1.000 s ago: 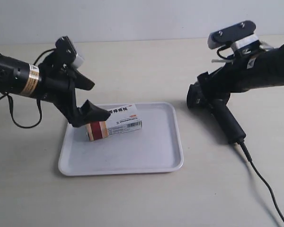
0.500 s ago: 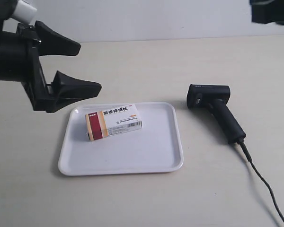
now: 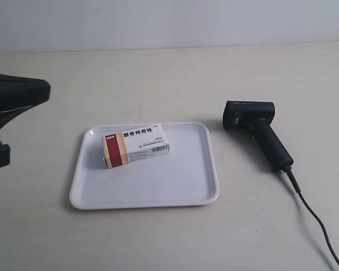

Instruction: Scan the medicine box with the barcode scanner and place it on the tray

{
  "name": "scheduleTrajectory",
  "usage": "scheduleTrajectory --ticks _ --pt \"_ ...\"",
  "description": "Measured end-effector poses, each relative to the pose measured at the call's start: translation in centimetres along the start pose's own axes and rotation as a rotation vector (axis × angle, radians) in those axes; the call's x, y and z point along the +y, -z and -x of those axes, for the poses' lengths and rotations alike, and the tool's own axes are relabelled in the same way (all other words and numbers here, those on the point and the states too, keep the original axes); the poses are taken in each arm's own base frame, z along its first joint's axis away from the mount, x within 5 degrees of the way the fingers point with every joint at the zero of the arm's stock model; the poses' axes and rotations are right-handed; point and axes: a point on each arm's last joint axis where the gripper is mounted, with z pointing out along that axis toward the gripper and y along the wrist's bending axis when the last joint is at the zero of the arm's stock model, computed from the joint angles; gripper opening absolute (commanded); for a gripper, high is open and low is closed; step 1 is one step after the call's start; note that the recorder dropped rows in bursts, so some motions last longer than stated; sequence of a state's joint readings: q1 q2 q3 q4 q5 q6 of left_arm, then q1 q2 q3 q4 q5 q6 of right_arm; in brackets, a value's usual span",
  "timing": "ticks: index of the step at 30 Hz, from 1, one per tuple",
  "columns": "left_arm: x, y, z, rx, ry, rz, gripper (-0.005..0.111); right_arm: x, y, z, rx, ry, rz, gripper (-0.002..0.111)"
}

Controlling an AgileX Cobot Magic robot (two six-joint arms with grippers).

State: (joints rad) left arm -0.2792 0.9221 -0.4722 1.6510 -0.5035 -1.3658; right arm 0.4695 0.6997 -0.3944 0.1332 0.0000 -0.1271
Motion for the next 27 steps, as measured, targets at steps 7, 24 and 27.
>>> scheduleTrajectory --ticks 7,24,27 --pt "-2.6 5.5 -3.6 -0.179 0.078 0.201 0.002 0.1 0.1 -2.9 0.170 -0.011 0.014 0.000" --pt "-2.4 9.7 -8.9 -0.275 0.004 0.708 0.002 0.2 0.1 -3.0 0.187 -0.011 0.017 0.000" --pt "-2.3 10.1 -9.5 -0.280 0.008 0.789 0.002 0.2 0.1 -3.0 0.187 -0.011 0.017 0.000"
